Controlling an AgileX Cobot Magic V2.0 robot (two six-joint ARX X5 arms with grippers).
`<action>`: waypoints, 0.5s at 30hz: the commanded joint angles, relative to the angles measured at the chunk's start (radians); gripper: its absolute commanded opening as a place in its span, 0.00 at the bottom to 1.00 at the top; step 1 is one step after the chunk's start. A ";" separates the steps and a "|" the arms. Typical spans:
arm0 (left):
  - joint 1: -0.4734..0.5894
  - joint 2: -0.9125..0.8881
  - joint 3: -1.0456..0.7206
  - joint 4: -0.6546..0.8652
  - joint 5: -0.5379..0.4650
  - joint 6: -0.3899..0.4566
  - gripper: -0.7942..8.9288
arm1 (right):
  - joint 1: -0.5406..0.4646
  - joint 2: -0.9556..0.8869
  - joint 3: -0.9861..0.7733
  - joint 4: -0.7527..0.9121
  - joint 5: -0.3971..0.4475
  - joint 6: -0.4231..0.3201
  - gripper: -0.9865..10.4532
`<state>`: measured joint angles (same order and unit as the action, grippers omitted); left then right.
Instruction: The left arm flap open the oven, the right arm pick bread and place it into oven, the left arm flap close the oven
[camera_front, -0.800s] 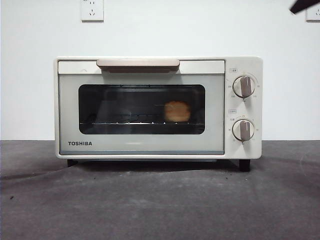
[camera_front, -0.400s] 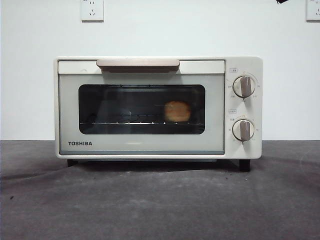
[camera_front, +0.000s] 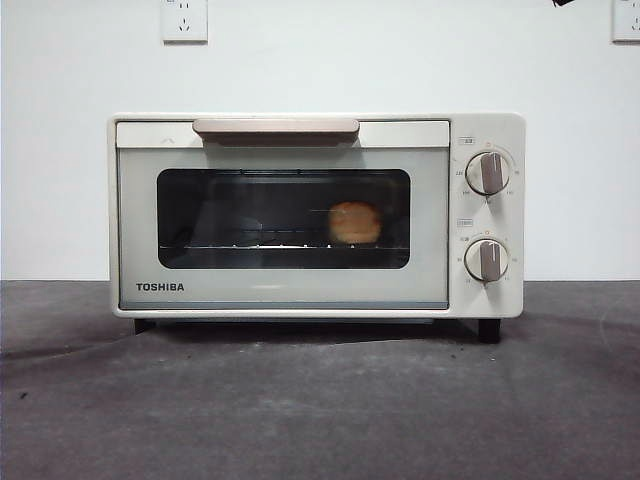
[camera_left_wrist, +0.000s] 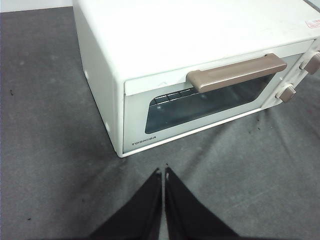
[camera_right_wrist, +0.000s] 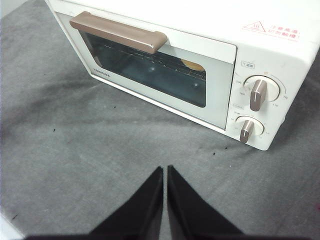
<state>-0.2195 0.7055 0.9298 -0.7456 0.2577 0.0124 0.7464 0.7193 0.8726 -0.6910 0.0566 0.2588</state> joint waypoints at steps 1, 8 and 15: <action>-0.002 0.003 0.018 0.020 -0.004 0.013 0.10 | 0.010 0.004 0.019 0.011 0.004 -0.005 0.09; 0.037 -0.088 -0.018 0.134 -0.004 0.183 0.10 | 0.010 0.004 0.019 0.011 0.004 -0.005 0.09; 0.147 -0.291 -0.277 0.613 -0.111 0.185 0.10 | 0.010 0.004 0.019 0.011 0.004 -0.005 0.09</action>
<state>-0.0769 0.4213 0.6746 -0.1898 0.1715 0.1822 0.7464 0.7193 0.8726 -0.6910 0.0566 0.2588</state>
